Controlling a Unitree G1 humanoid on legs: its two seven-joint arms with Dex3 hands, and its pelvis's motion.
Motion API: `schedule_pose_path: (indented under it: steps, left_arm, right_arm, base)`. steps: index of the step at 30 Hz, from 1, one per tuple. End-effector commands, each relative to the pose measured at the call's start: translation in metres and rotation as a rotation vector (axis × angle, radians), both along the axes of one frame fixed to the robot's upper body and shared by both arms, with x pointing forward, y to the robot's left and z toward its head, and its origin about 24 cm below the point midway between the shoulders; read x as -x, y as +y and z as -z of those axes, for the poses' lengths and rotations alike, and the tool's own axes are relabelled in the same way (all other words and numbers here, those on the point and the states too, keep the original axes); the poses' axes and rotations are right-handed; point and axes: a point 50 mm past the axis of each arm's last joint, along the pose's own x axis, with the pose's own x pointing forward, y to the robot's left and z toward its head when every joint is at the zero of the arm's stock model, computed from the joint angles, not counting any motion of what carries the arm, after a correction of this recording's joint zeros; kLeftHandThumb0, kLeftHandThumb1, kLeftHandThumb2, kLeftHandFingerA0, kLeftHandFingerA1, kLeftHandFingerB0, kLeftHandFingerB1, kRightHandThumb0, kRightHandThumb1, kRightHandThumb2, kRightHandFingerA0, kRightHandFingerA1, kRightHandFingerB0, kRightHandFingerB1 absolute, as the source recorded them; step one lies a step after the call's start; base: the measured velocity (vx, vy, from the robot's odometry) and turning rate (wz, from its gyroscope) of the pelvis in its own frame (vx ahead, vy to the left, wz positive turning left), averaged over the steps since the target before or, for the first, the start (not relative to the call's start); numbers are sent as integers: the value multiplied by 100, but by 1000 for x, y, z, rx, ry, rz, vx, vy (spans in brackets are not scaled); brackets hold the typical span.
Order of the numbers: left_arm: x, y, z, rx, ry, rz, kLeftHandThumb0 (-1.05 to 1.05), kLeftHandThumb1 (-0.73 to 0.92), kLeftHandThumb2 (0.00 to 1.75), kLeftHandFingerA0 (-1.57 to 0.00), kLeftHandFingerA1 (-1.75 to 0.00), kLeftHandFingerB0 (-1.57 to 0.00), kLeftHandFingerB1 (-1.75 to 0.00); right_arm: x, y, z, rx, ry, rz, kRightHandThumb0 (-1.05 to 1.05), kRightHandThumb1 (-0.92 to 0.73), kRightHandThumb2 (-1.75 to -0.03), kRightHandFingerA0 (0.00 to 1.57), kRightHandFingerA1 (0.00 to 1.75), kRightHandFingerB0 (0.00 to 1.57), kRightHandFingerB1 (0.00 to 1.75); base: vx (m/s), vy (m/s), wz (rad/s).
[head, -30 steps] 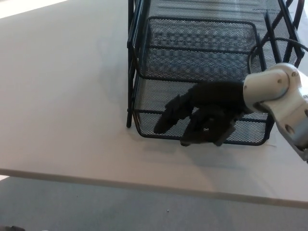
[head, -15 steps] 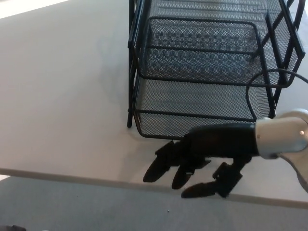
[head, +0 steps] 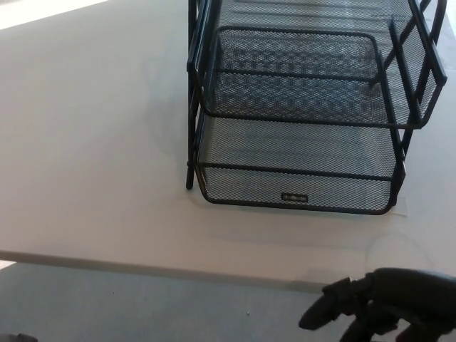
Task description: A balck drawer is kept on the middle of the table and the robot uses its right hand to push it back away from the robot
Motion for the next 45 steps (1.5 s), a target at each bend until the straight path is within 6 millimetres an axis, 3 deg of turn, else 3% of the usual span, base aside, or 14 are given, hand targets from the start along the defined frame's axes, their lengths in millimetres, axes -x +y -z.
schedule_pose_path:
  steps: [1, 9, 19, 31, 32, 33, 34, 35, 36, 37, 38, 40, 41, 45]
  left_arm:
    - [3, 7, -2, -31, 2, 2, -57, 71, 62, -47, -39, -33, -33]
    - [3, 7, -3, -31, 3, 10, -56, 72, 62, -48, -38, -33, -33]
    - [2, 8, -4, -26, 1, -3, -56, 71, 63, -48, -38, -34, -33]
    - [6, 9, -2, -22, -1, -3, -57, 71, 63, -49, -39, -35, -34]
    - [5, 9, -2, -22, 1, -4, -55, 74, 62, -49, -38, -36, -33]
    - [5, 9, -2, -22, 3, -6, -55, 74, 62, -49, -38, -36, -33]
    - [5, 9, -2, -22, 4, -6, -55, 74, 63, -49, -38, -37, -34]
    - [5, 9, -2, -21, 6, -5, -55, 74, 63, -49, -38, -37, -34]
    - [5, 9, -3, -19, 5, -7, -56, 71, 63, -47, -38, -35, -34]
    - [5, 9, -3, -18, 5, -8, -56, 71, 63, -47, -38, -35, -34]
    - [6, 9, -2, -19, 7, -8, -56, 71, 63, -46, -38, -34, -33]
    - [7, 9, -2, -19, 7, -8, -55, 72, 62, -45, -38, -32, -33]
    - [7, 9, -2, -19, 7, -7, -56, 72, 63, -46, -38, -33, -33]
    - [7, 9, -2, -28, 7, 1, -55, 75, 63, -49, -38, -35, -33]
  right_arm:
    - [5, -34, 36, 90, -91, 187, -48, -76, -63, 50, 40, 36, 34]
    - [8, -62, 69, 209, -65, 320, -48, -76, -63, 53, 42, 39, 35]
    - [6, -78, 80, 279, -34, 354, -50, -72, -62, 49, 43, 41, 36]
    - [3, -97, 112, 548, -1, 372, -46, -76, -62, 54, 46, 44, 38]
    - [4, -98, 116, 564, 10, 380, -50, -62, -91, 56, 66, 38, 51]
    - [4, -98, 119, 581, 22, 388, -50, -62, -91, 56, 66, 38, 51]
    - [5, -99, 123, 599, 33, 396, -46, -75, -62, 67, 79, 42, 37]
    - [7, -100, 126, 617, 42, 404, -46, -75, -62, 67, 79, 42, 37]
    - [7, -101, 129, 642, 55, 402, -51, -62, -91, 50, 61, 36, 50]
    - [7, -101, 130, 649, 57, 401, -51, -62, -91, 50, 61, 36, 50]
    - [8, -102, 133, 659, 74, 403, -48, -76, -63, 50, 45, 41, 37]
    - [10, -105, 138, 673, 112, 408, -48, -75, -62, 46, 42, 43, 38]
    - [11, -106, 141, 677, 138, 418, -50, -58, -96, 39, 56, 33, 52]
    - [13, -109, 146, 682, 191, 450, -54, -60, -94, 39, 55, 33, 50]
  base:
    - [0, 0, 0]
    - [0, 0, 0]
    - [0, 0, 0]
    - [0, 0, 0]
    - [0, 0, 0]
    - [0, 0, 0]
    - [0, 0, 0]
    - [0, 0, 0]
    - [0, 0, 0]
    - [0, 0, 0]
    - [0, 0, 0]
    - [0, 0, 0]
    - [0, 0, 0]
    - [0, 0, 0]
